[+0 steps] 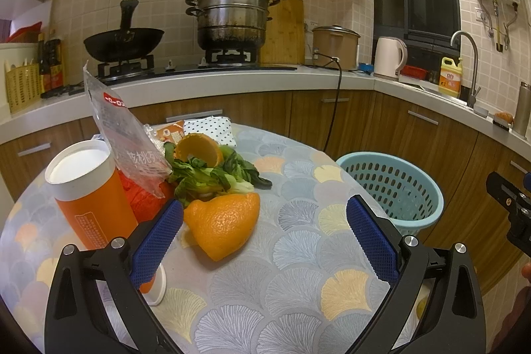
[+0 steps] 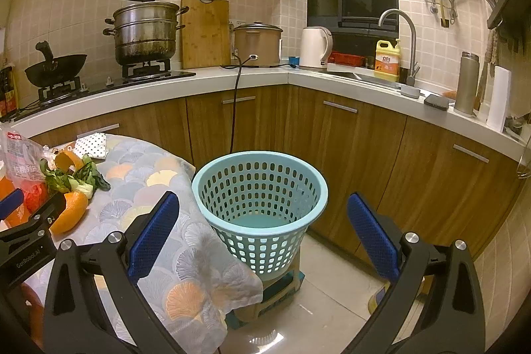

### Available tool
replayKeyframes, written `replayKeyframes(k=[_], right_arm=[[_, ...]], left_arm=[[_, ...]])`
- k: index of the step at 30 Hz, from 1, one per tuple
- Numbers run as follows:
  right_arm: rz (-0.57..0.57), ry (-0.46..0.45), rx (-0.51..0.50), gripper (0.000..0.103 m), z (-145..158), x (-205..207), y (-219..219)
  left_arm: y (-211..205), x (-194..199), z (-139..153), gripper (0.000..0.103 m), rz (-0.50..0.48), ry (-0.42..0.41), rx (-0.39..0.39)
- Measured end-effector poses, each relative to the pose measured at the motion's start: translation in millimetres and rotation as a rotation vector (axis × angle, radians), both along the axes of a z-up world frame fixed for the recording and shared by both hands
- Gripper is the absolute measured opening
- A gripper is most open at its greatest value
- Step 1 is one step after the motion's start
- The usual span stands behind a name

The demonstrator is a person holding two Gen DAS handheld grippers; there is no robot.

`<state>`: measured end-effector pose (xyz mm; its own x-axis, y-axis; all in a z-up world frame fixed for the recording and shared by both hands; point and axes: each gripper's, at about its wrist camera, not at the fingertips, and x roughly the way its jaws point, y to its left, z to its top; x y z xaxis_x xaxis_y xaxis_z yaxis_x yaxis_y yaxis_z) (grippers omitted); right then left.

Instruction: Collect trash

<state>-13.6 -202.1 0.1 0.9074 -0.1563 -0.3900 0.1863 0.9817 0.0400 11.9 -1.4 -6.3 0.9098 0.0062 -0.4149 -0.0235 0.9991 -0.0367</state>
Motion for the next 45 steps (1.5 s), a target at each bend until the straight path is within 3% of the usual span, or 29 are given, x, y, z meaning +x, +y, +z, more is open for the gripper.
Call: replayKeyframes(k=[23, 29, 36, 40, 45], right_arm=[[0.001, 0.011, -0.005, 0.096, -2.1, 3.4, 4.0], [0.029, -0.016, -0.036, 0.096, 3.8, -2.3, 15.8], [0.13, -0.029, -0.064, 0.092, 8.6, -4.6, 43.5], [0.226, -0.015, -0.059, 0.087, 11.0, -0.2, 64.1], [0.382, 0.017, -0.033, 0.08, 12.5, 13.0, 93.3]], left_arm=[[1.3, -0.3, 1.7, 0.095, 0.02, -0.003, 0.007], [12.1, -25.2, 5.7, 0.095, 0.057, -0.019, -0.038], [44.9, -67.1, 24.6, 0.095, 0.191, -0.071, -0.02], [76.7, -67.1, 25.9, 0.095, 0.267, -0.009, -0.002], [110.9, -42.5, 15.5, 0.095, 0.244, 0.105, -0.054]])
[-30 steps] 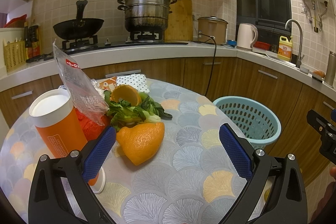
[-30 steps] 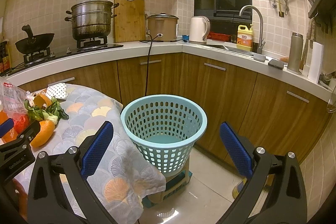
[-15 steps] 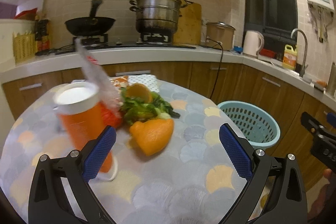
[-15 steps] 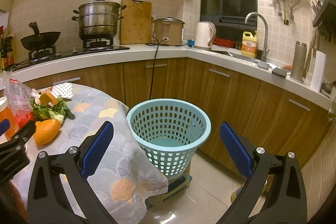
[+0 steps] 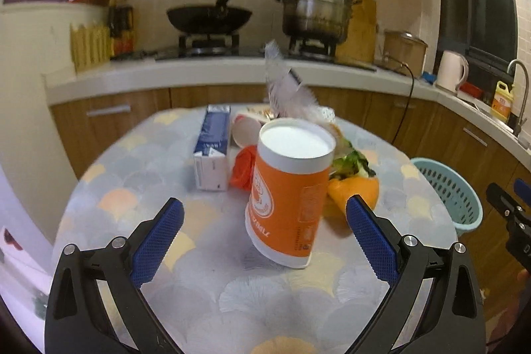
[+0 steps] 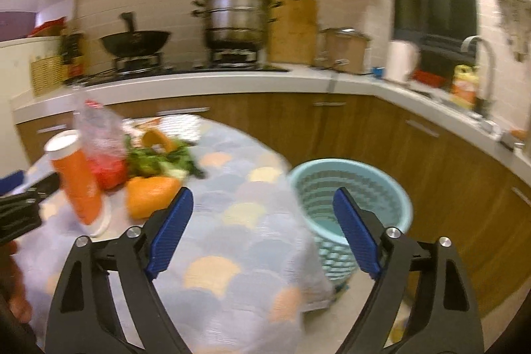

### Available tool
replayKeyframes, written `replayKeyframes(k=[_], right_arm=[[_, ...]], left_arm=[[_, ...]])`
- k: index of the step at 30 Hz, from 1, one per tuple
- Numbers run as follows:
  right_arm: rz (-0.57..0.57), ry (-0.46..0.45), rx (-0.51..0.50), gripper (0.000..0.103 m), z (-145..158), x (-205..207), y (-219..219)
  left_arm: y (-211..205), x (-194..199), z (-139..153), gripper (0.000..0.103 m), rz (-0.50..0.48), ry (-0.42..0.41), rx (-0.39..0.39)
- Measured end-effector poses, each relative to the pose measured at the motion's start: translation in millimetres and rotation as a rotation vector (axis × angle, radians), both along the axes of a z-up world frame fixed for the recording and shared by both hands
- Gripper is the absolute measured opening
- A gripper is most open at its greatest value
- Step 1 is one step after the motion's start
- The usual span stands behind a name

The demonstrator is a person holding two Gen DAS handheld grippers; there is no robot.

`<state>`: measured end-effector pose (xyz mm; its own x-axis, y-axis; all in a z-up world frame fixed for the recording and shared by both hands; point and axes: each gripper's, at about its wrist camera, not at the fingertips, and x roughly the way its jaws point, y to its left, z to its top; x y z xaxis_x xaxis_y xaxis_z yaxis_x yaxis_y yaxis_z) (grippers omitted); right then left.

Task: Collect trash
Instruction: 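Grasp the orange paper cup with the left tool while the right tool grasps the orange peel, then carry the orange cup and orange peel over the blue basket and release both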

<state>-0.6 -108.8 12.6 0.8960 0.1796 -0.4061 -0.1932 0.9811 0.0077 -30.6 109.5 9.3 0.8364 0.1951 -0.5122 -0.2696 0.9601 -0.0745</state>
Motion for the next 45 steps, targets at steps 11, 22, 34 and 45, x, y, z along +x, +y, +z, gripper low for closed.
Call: replayKeyframes(k=[11, 22, 34, 45], right_arm=[[0.223, 0.099, 0.016, 0.079, -7.7, 46.9, 58.2], [0.307, 0.298, 0.047, 0.079, -37.8, 92.9, 91.6], [0.323, 0.481, 0.095, 0.079, -66.9, 132.9, 114.4], [0.368, 0.44, 0.129, 0.032, -57.3, 111.6, 107.4]], left_arm=[[4.4, 37.9, -21.3, 0.078, -0.013, 0.054, 0.012], [13.6, 34.1, -25.6, 0.056, -0.021, 0.007, -0.06], [18.0, 30.0, -23.8, 0.056, -0.027, -0.028, -0.093], [13.7, 20.3, -20.1, 0.056, -0.014, -0.042, -0.059]])
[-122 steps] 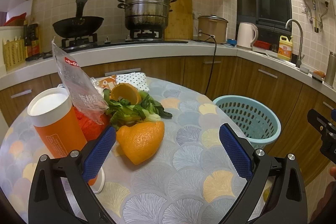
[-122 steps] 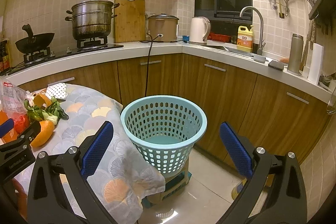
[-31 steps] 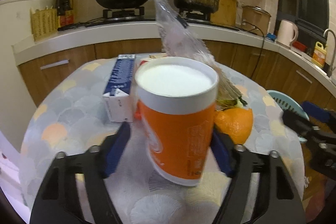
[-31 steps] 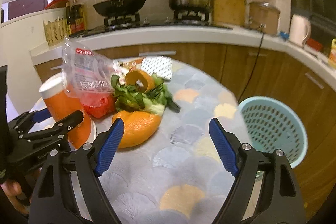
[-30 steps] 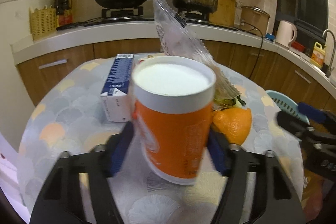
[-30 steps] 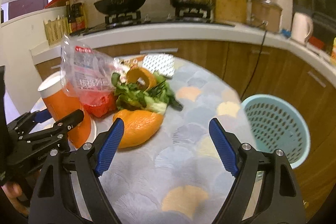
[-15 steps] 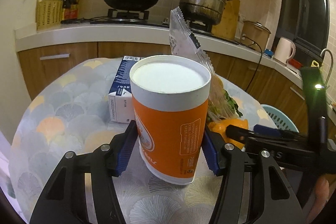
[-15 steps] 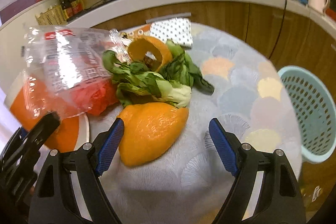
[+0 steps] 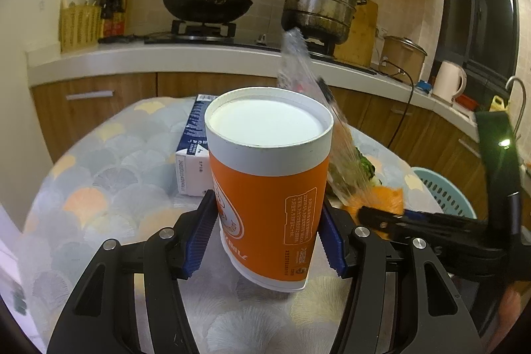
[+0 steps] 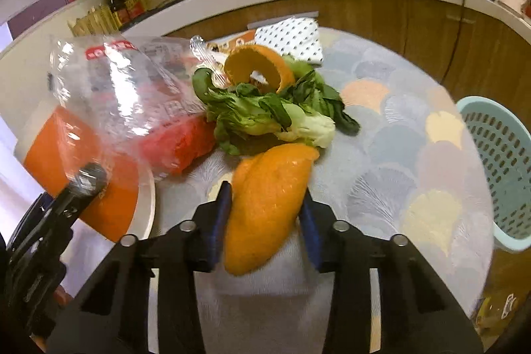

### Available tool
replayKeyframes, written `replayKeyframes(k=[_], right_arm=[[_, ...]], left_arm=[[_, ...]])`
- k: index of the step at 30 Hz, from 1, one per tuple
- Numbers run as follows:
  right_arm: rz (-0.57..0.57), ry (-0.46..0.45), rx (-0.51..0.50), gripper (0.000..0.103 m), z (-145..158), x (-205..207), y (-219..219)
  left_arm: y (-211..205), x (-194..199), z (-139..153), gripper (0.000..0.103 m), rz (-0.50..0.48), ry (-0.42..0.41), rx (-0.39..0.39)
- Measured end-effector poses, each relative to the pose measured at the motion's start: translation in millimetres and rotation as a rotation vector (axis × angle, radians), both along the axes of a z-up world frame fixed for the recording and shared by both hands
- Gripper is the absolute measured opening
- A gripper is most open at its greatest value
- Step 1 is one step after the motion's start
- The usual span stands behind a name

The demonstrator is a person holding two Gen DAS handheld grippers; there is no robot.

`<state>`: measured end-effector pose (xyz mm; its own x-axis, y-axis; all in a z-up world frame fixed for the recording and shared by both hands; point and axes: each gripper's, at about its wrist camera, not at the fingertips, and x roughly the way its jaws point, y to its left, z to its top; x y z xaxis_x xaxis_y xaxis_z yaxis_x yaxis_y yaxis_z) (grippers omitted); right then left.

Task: Collect trash
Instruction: 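Carry the orange cup and orange peel over the blue basket and release both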

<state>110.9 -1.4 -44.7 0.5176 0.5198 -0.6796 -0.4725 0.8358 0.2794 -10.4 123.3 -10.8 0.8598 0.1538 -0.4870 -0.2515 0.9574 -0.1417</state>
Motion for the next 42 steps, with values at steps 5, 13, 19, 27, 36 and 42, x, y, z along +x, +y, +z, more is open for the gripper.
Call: replayKeyframes(k=[5, 13, 19, 27, 36, 42], right_arm=[[0.018, -0.015, 0.022, 0.028, 10.2, -15.6, -21.3], [-0.016, -0.091, 0.055, 0.028, 29.0, -39.8, -65.8], [-0.111, -0.183, 0.042, 0.028, 48.4, -37.7, -110.7], [-0.31, -0.196, 0.029, 0.028, 41.6, -4.7, -200.9], [-0.438, -0.123, -0.009, 0.028, 6.5, 32.4, -266.1], [-0.469, -0.06, -0.039, 0.028, -26.7, 58.4, -279.3]], left_arm=[[-11.8, -24.7, 6.3, 0.056, -0.006, -0.019, -0.022], [-49.7, -47.5, 41.1, 0.056, -0.089, -0.094, 0.004], [-96.4, -19.6, 60.6, 0.056, -0.199, -0.101, 0.047], [-167.3, 44.3, 68.3, 0.056, -0.362, -0.066, 0.071], [-211.2, 112.2, 37.1, 0.056, -0.456, 0.053, 0.022], [-231.2, 162.7, 18.0, 0.056, -0.504, 0.148, -0.041]])
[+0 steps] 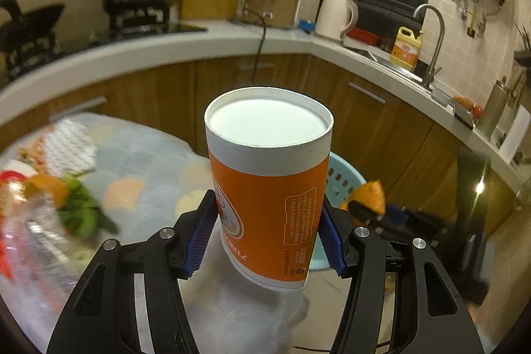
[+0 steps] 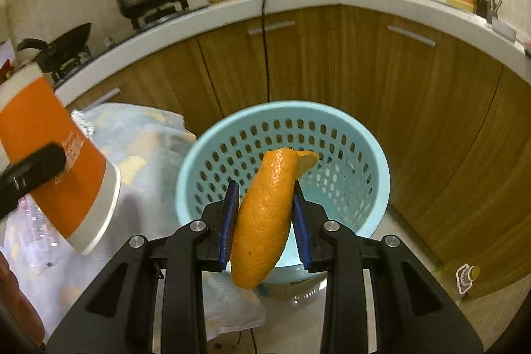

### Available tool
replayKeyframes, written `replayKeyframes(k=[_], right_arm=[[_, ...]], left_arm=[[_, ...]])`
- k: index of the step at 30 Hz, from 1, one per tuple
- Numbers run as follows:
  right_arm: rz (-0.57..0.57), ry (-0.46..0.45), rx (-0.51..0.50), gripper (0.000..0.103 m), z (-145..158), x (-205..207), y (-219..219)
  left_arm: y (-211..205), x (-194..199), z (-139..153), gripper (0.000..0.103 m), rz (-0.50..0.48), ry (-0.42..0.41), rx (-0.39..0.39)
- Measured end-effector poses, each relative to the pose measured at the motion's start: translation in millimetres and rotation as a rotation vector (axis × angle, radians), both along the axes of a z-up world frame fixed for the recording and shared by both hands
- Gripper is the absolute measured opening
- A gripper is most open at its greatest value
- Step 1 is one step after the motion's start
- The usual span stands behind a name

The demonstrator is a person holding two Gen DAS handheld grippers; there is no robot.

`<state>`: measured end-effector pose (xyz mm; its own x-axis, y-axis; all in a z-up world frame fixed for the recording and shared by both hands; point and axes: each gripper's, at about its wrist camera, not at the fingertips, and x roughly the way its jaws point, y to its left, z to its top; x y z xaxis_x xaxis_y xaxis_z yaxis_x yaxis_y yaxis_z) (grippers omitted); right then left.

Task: Collect trash
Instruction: 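Carry the orange cup and orange peel over the blue basket and release both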

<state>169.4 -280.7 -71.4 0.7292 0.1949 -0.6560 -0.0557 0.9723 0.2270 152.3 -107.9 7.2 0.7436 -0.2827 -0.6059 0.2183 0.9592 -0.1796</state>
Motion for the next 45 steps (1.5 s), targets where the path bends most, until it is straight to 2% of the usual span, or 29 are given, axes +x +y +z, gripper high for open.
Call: replayKeyframes(k=[5, 7, 9, 11, 13, 25, 38, 42, 45], right_arm=[[-0.01, 0.104, 0.019, 0.03, -29.6, 22.9, -6.5], [-0.011, 0.143, 0.028, 0.031, -37.7, 31.2, -8.2], [-0.01, 0.165, 0.025, 0.035, -42.4, 36.6, -7.4], [-0.006, 0.172, 0.011, 0.048, -43.8, 38.2, -5.3], [-0.003, 0.165, 0.002, 0.053, -40.8, 38.6, -5.4], [-0.036, 0.12, -0.04, 0.053, -30.1, 22.8, -15.5], [-0.075, 0.122, -0.013, 0.053, -26.4, 8.7, -27.4], [-0.088, 0.12, -0.01, 0.053, -25.7, 5.6, -31.6], [-0.097, 0.12, -0.004, 0.053, -25.4, 5.5, -35.2]], left_arm=[[-7.2, 31.1, -31.2, 0.057, -0.018, 0.093, -0.053], [-9.3, 36.8, -37.8, 0.06, -0.032, 0.1, -0.069], [-13.8, 42.9, -41.9, 0.063, -0.043, 0.123, -0.069], [-20.1, 46.7, -45.5, 0.065, -0.05, 0.122, -0.047], [-22.2, 47.6, -48.4, 0.067, -0.057, 0.128, -0.042], [-15.3, 52.1, -55.0, 0.076, -0.08, 0.177, -0.096], [-18.6, 56.1, -61.6, 0.083, -0.111, 0.22, -0.129], [-19.7, 58.0, -65.5, 0.084, -0.141, 0.245, -0.177], [-20.7, 56.6, -62.9, 0.084, -0.162, 0.224, -0.197]])
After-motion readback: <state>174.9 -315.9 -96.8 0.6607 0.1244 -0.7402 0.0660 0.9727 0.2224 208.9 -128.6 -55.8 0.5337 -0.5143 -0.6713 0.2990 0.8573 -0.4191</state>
